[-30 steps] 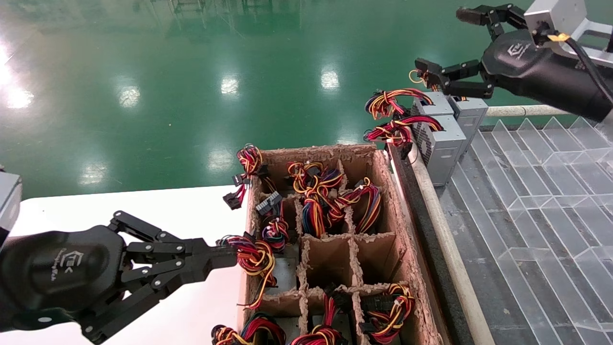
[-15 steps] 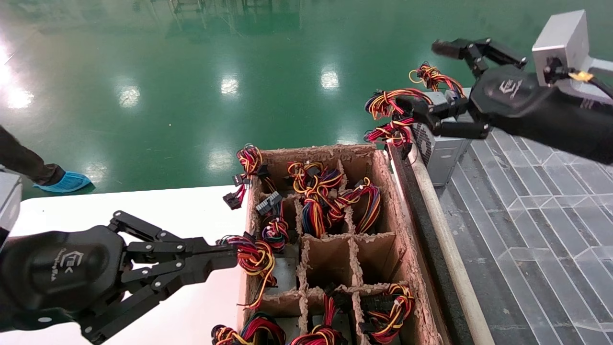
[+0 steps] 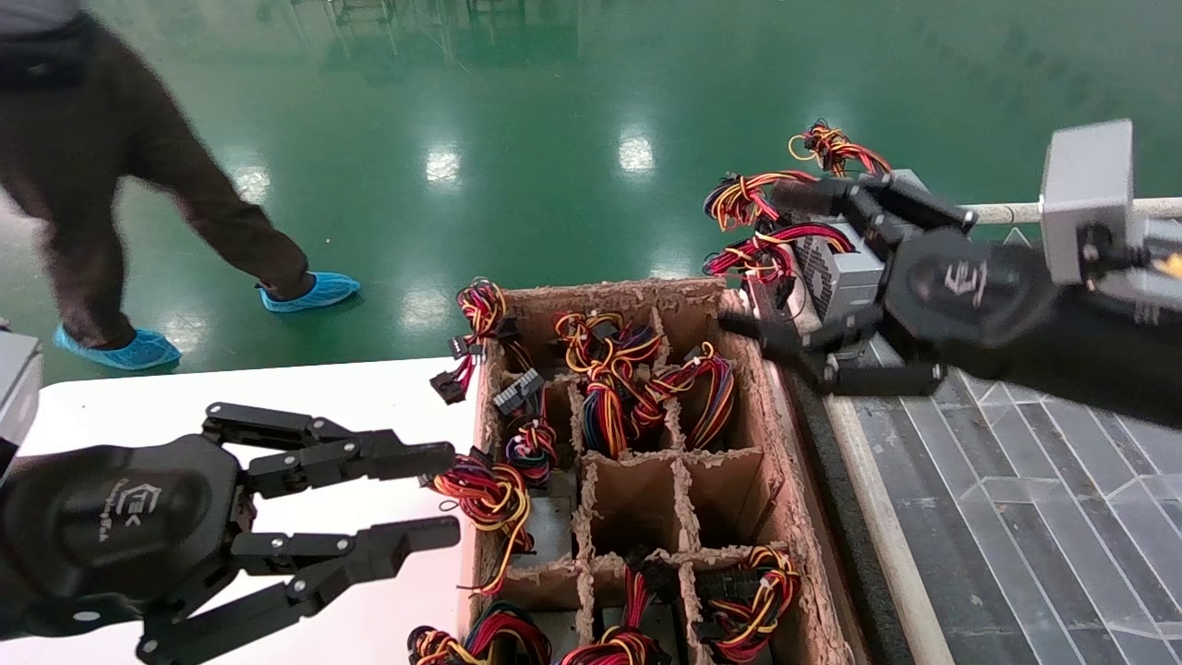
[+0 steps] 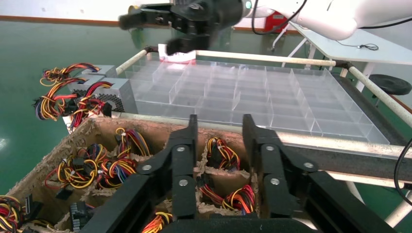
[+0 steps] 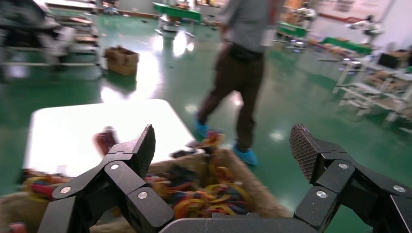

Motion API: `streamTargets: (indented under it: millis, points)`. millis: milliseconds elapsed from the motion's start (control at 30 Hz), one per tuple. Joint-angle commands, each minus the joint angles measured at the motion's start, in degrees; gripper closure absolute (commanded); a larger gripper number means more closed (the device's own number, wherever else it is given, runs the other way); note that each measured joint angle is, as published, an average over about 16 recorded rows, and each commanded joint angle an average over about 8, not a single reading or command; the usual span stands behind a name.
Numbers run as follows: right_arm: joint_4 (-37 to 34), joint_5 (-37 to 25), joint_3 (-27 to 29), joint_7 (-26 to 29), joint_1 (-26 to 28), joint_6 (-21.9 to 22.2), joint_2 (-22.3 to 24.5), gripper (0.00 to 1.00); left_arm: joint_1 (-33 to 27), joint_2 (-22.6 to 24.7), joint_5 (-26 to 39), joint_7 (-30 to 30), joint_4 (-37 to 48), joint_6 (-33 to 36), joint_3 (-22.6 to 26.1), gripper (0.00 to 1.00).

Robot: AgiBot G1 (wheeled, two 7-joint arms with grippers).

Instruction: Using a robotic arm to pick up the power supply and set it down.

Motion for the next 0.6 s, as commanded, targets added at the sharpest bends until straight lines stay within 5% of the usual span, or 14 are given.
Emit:
streamTargets:
  millis: [33,600]
  points:
    - [1.87,0.93,0.06,1.36,-1.34,-0.67,0.58,0.00,0.00,0.00,0.00,0.00,0.00,0.00,0.00,0.00]
    - [16.85,8.34,0.49,12.09,-12.07,-5.99,5.19,0.00,0.00,0.00,0.00,0.00,0.01,0.00,0.00,0.00]
